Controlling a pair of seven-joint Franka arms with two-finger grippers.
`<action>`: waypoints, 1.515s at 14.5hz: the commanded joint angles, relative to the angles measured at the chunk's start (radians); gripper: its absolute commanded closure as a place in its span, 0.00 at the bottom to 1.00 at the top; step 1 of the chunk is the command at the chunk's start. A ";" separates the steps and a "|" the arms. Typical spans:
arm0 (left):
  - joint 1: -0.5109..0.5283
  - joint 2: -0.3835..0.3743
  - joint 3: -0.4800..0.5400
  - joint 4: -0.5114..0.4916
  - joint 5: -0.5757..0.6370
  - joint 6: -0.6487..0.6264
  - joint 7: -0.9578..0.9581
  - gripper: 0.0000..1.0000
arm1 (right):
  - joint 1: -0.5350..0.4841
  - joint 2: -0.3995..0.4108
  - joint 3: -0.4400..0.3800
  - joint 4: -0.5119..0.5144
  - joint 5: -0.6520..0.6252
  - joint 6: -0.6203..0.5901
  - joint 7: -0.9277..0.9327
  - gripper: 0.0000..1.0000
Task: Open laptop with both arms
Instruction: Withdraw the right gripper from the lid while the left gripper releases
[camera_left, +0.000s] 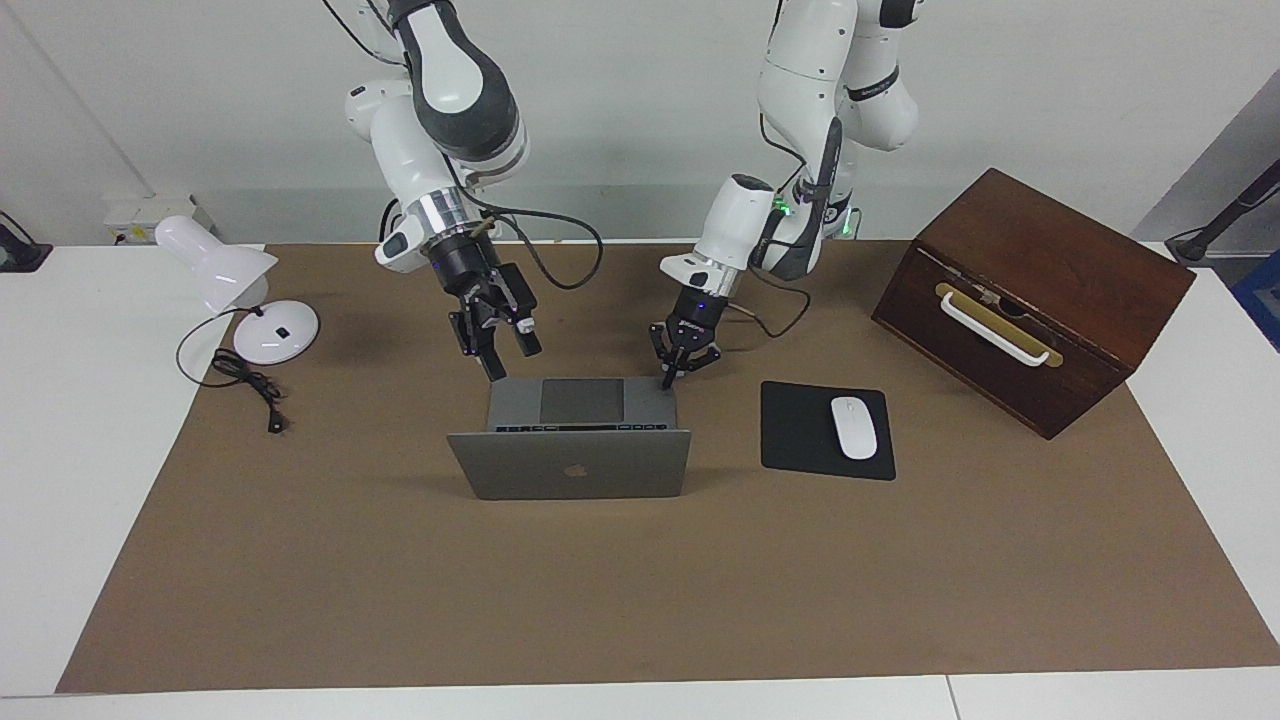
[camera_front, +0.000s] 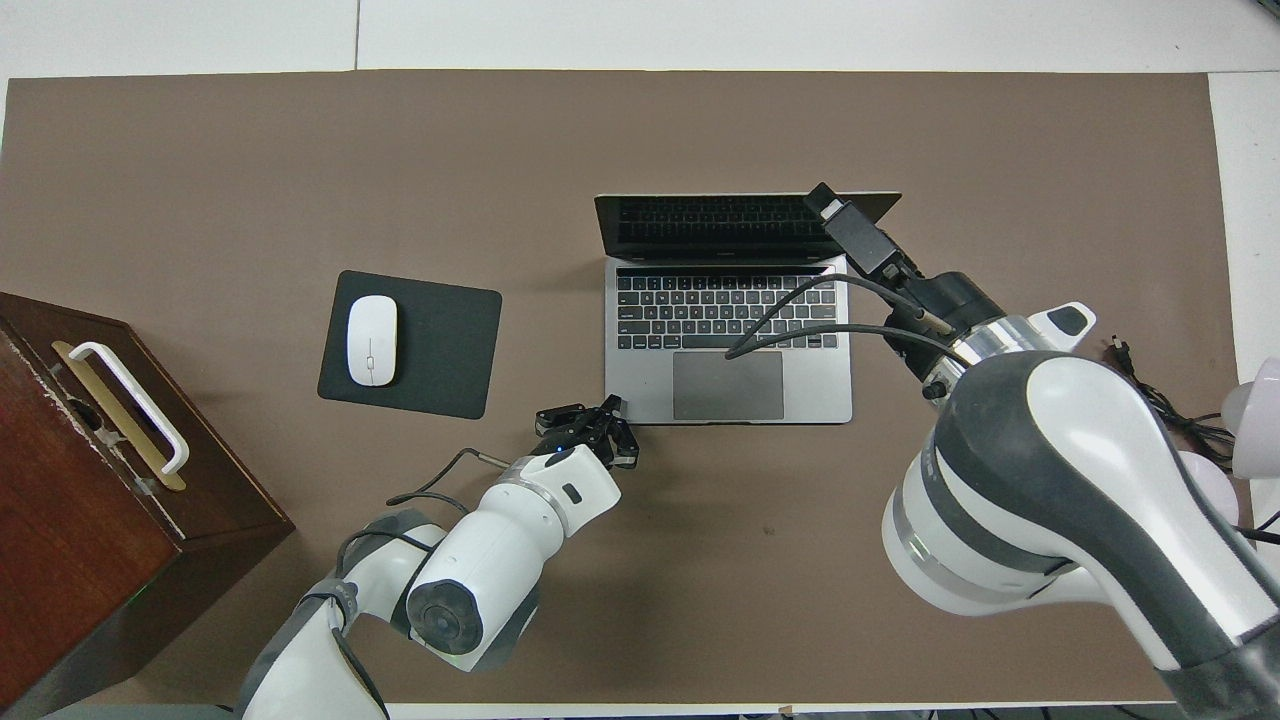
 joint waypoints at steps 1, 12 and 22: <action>-0.003 -0.007 0.004 0.019 -0.018 -0.017 -0.024 1.00 | -0.001 -0.047 0.009 -0.009 -0.015 0.006 0.004 0.00; 0.048 -0.156 0.010 0.191 -0.016 -0.491 -0.044 1.00 | -0.101 -0.039 -0.005 0.097 -0.198 -0.161 -0.005 0.00; 0.114 -0.222 0.010 0.338 -0.016 -0.801 -0.047 1.00 | -0.493 -0.001 -0.005 0.206 -0.666 -0.738 0.107 0.00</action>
